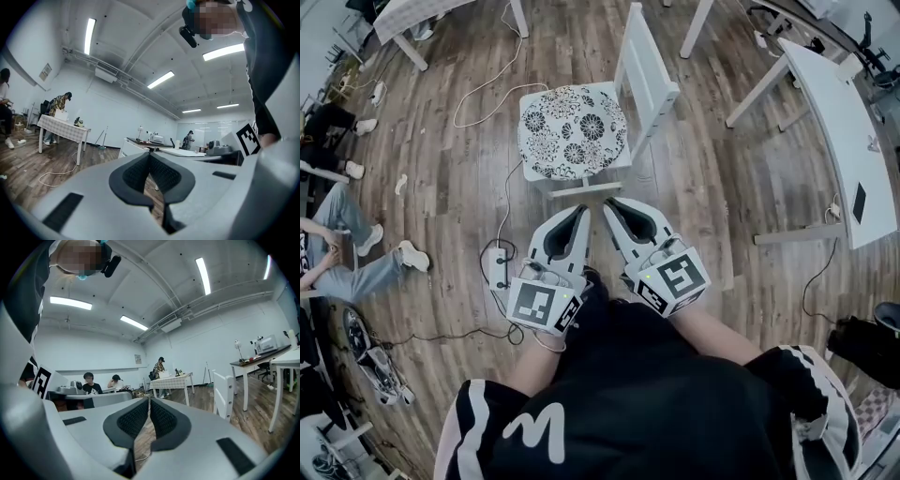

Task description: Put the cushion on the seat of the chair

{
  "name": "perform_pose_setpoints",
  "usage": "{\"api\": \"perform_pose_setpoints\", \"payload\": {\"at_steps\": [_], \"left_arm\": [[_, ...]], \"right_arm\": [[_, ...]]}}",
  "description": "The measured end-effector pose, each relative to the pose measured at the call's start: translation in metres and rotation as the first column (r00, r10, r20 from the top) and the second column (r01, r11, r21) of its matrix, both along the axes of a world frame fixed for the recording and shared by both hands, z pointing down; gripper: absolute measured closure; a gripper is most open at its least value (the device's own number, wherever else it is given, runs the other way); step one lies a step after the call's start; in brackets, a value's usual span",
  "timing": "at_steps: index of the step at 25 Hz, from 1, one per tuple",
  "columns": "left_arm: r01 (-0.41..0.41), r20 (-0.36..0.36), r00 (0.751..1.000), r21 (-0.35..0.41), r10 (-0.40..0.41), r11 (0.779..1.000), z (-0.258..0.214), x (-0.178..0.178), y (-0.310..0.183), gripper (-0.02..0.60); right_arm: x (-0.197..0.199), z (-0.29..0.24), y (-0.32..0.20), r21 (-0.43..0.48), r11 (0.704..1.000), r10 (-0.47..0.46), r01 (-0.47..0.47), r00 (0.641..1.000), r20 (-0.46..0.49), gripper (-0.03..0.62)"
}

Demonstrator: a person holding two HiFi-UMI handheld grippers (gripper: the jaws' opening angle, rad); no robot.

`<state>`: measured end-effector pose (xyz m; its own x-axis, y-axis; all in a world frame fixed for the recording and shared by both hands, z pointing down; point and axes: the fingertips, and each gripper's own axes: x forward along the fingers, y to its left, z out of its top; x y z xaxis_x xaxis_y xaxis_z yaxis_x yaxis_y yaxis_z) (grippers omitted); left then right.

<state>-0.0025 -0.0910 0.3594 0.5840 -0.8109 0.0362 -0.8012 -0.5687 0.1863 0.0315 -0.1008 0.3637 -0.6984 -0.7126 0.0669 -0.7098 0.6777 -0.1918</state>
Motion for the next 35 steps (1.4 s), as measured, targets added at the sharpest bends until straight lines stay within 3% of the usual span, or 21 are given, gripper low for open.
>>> {"api": "perform_pose_setpoints", "payload": {"at_steps": [9, 16, 21, 35], "left_arm": [[0.043, 0.01, 0.999, 0.007, -0.043, 0.999, -0.006, 0.032, 0.075, 0.578], [0.055, 0.008, 0.998, 0.041, -0.056, 0.998, -0.024, 0.041, 0.091, 0.578], [0.065, 0.014, 0.998, 0.009, -0.065, 0.998, -0.013, 0.042, 0.108, 0.578], [0.039, -0.009, 0.999, 0.029, -0.039, 0.999, -0.013, 0.034, 0.144, 0.578]], "right_arm": [[0.025, -0.017, 0.069, 0.019, 0.997, -0.07, 0.07, 0.997, 0.016, 0.566], [0.037, -0.027, 0.09, 0.032, 0.997, -0.073, 0.072, 0.997, 0.02, 0.566], [0.038, -0.022, 0.101, -0.03, 0.997, -0.075, 0.078, 0.994, 0.082, 0.565], [0.035, -0.019, 0.133, -0.014, 0.999, -0.044, 0.044, 0.998, 0.048, 0.565]]}}
